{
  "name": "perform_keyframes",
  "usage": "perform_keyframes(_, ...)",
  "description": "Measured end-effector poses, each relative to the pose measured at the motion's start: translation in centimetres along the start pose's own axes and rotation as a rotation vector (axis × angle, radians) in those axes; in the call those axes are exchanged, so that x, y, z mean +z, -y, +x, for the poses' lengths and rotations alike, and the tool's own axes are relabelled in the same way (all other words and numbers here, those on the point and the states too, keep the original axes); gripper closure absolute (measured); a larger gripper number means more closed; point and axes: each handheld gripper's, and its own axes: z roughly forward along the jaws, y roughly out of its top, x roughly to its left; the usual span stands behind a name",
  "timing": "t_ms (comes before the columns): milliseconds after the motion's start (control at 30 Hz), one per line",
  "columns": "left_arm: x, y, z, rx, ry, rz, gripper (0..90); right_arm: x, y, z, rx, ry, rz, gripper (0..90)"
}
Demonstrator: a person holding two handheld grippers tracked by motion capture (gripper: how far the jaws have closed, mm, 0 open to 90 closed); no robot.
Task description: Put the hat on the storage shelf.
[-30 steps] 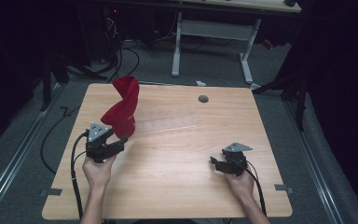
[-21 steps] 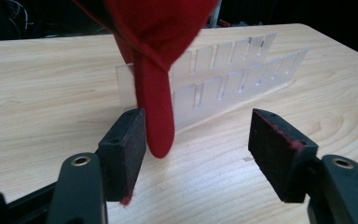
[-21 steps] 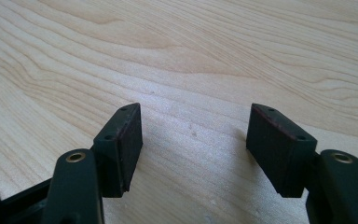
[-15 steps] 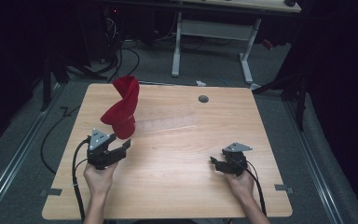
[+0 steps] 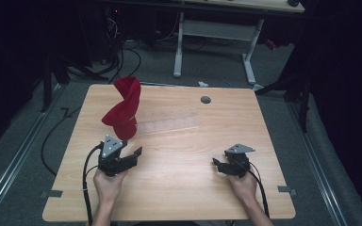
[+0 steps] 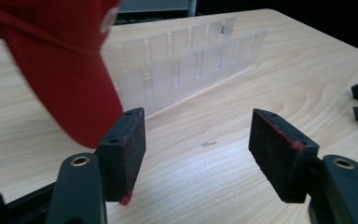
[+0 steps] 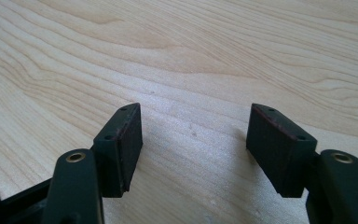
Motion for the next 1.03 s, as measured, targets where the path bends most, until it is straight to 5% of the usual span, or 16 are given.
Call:
perform_keyframes(433,1.7,4.4,-0.7,0.038,0.012,0.109,36.2,0.0,0.0,0.0,-0.001,-0.001,0.001,36.0)
perform_keyframes(800,3.6,8.8,-0.1,0.154,-0.068,0.226,36.2,0.0,0.0,0.0,-0.004,-0.003,0.001,35.5)
perform_keyframes(1033,3.8,8.6,0.0,0.104,-0.061,0.241,31.5,0.0,0.0,0.0,-0.004,-0.003,0.001,35.3)
